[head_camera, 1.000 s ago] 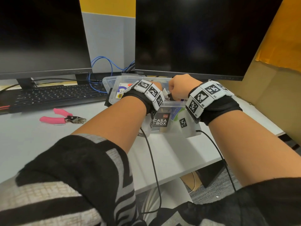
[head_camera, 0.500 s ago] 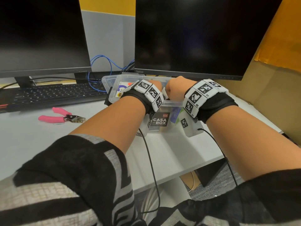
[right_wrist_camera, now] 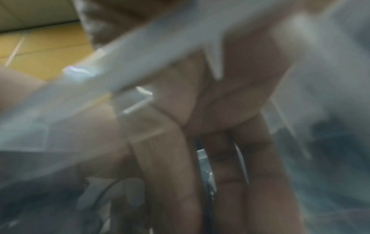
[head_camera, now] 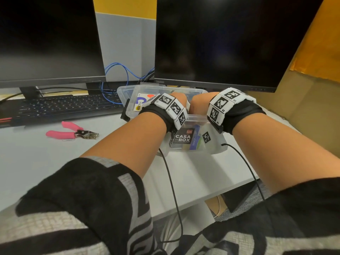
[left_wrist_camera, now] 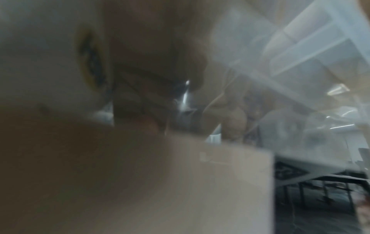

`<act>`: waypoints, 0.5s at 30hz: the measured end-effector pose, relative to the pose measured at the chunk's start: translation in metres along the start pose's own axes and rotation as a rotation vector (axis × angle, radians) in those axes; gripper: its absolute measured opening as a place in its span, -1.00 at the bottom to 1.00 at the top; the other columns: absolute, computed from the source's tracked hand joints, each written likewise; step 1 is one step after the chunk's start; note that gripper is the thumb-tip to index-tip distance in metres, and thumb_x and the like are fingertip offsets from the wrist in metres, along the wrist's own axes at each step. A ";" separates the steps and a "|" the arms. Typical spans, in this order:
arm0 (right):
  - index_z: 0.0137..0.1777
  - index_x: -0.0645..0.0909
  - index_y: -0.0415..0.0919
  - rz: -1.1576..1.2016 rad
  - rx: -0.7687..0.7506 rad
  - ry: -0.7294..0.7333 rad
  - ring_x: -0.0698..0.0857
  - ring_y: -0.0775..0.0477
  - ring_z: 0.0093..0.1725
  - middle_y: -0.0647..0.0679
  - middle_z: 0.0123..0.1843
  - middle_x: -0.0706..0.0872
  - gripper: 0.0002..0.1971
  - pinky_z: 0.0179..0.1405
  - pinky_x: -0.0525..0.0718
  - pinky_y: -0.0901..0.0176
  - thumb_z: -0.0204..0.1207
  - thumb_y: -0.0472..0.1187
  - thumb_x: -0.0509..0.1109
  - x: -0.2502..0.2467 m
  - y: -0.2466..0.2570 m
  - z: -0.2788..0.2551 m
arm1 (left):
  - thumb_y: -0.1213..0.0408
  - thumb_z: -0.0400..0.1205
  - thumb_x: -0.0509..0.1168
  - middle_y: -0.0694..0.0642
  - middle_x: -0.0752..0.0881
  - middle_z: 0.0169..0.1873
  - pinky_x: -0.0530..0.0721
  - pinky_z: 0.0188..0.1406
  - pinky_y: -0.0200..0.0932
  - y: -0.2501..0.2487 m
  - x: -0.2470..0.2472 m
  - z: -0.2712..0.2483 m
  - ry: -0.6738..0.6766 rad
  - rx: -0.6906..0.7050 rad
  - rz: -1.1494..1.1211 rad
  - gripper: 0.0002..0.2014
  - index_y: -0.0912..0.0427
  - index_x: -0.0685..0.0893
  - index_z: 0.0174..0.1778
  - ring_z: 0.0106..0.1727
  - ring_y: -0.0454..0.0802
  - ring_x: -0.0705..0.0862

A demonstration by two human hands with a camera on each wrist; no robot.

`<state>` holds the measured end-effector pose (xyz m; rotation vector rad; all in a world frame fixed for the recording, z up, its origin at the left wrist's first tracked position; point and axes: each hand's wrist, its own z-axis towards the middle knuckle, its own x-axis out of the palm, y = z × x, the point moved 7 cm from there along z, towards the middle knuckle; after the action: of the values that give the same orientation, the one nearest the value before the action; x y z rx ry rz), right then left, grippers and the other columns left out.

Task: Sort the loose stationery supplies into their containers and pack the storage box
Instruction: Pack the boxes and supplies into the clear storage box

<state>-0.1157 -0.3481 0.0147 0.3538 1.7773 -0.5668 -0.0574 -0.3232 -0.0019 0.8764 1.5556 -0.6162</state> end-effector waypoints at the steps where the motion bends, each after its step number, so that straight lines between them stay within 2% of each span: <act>1: 0.35 0.55 -0.26 0.021 0.006 -0.001 0.56 -0.21 0.33 -0.21 0.33 0.61 -0.63 0.33 0.48 0.02 0.60 -0.13 0.31 0.000 -0.001 0.000 | 0.30 0.67 0.24 0.17 0.58 0.33 0.53 0.37 0.10 -0.001 0.000 0.001 -0.018 0.020 -0.021 -0.68 0.21 0.60 0.34 0.33 0.21 0.57; 5: 0.18 0.69 -0.16 0.167 -0.035 0.005 0.67 -0.12 0.11 -0.13 0.15 0.72 -0.76 0.20 0.60 0.08 0.55 -0.15 0.36 -0.006 -0.008 -0.007 | 0.27 0.65 0.28 0.17 0.60 0.30 0.53 0.37 0.12 0.001 0.001 0.000 -0.014 0.028 -0.119 -0.68 0.20 0.61 0.33 0.32 0.21 0.57; 8: 0.13 0.72 -0.13 0.232 -0.005 0.121 0.72 -0.12 0.09 -0.09 0.07 0.77 -0.72 0.25 0.62 -0.04 0.51 -0.01 0.40 -0.005 -0.016 -0.013 | 0.24 0.62 0.30 0.18 0.64 0.16 0.57 0.32 0.16 0.005 0.000 -0.002 -0.044 0.020 -0.170 -0.72 0.22 0.62 0.23 0.23 0.23 0.62; 10: 0.18 0.68 -0.14 0.163 0.020 0.154 0.69 -0.11 0.14 -0.09 0.11 0.75 -0.65 0.24 0.59 0.01 0.53 0.05 0.36 -0.004 -0.016 -0.014 | 0.22 0.59 0.32 0.17 0.67 0.11 0.59 0.28 0.17 0.006 0.002 0.000 -0.047 0.019 -0.194 -0.74 0.21 0.65 0.17 0.18 0.24 0.64; 12: 0.24 0.63 -0.18 0.116 0.037 0.156 0.65 -0.11 0.17 -0.11 0.17 0.71 -0.62 0.19 0.56 0.05 0.56 0.06 0.32 -0.001 -0.015 -0.013 | 0.22 0.58 0.33 0.21 0.68 0.16 0.59 0.28 0.18 0.006 0.001 0.000 -0.040 0.006 -0.213 -0.72 0.21 0.67 0.18 0.19 0.25 0.64; 13: 0.26 0.61 -0.22 0.161 0.044 0.164 0.65 -0.12 0.18 -0.12 0.20 0.70 -0.62 0.19 0.55 0.06 0.59 0.03 0.29 0.000 -0.012 -0.013 | 0.23 0.59 0.32 0.22 0.67 0.18 0.58 0.29 0.14 0.006 0.001 -0.001 -0.025 0.003 -0.222 -0.71 0.22 0.66 0.20 0.21 0.25 0.64; 15: 0.31 0.57 -0.34 0.404 0.057 0.223 0.64 -0.20 0.26 -0.22 0.27 0.68 -0.63 0.28 0.55 0.04 0.65 -0.11 0.22 0.005 -0.004 -0.015 | 0.27 0.63 0.28 0.23 0.65 0.17 0.58 0.26 0.02 0.005 -0.001 -0.004 -0.032 0.005 -0.239 -0.71 0.30 0.63 0.23 0.24 0.22 0.62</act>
<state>-0.1312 -0.3440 0.0137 0.8197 1.8356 -0.2972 -0.0559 -0.3175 0.0006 0.6851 1.6431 -0.8011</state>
